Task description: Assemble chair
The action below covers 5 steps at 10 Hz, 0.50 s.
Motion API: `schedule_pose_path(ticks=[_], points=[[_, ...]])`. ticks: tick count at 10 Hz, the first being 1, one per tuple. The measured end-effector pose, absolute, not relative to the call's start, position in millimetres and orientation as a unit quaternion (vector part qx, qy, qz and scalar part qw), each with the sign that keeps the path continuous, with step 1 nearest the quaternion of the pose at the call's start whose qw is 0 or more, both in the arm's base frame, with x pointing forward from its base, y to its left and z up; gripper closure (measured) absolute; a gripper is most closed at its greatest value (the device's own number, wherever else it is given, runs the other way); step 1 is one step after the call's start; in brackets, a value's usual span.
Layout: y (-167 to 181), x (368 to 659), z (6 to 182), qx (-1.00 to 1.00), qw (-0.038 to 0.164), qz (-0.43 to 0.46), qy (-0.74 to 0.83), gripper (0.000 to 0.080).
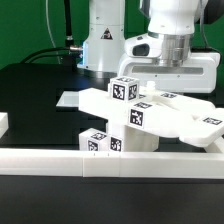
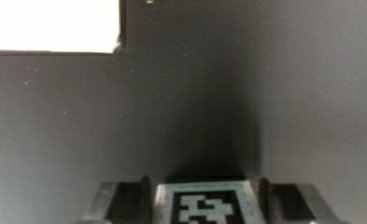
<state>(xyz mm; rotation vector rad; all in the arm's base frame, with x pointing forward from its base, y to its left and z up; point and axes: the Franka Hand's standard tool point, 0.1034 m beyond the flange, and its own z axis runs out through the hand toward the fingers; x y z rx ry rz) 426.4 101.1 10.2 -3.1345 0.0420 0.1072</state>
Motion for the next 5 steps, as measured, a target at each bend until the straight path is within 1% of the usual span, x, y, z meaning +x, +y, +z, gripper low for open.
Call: schedule_pose_path(ticks=[1, 2, 3, 4, 5], points=[[98.0, 428.7, 17.2, -0.999, 0.003, 0.037, 0.01, 0.0517], [94.4, 432.2, 29.5, -0.999, 0.004, 0.044, -0.003, 0.0517], [86.8, 441.8, 50.6, -0.998, 0.009, 0.056, -0.022, 0.0517], [78.4, 460.4, 76.6, -0.997, 0.014, 0.067, -0.027, 0.0517], [74.9, 475.5, 87.2, -0.998, 0.014, 0.062, -0.023, 0.0517]])
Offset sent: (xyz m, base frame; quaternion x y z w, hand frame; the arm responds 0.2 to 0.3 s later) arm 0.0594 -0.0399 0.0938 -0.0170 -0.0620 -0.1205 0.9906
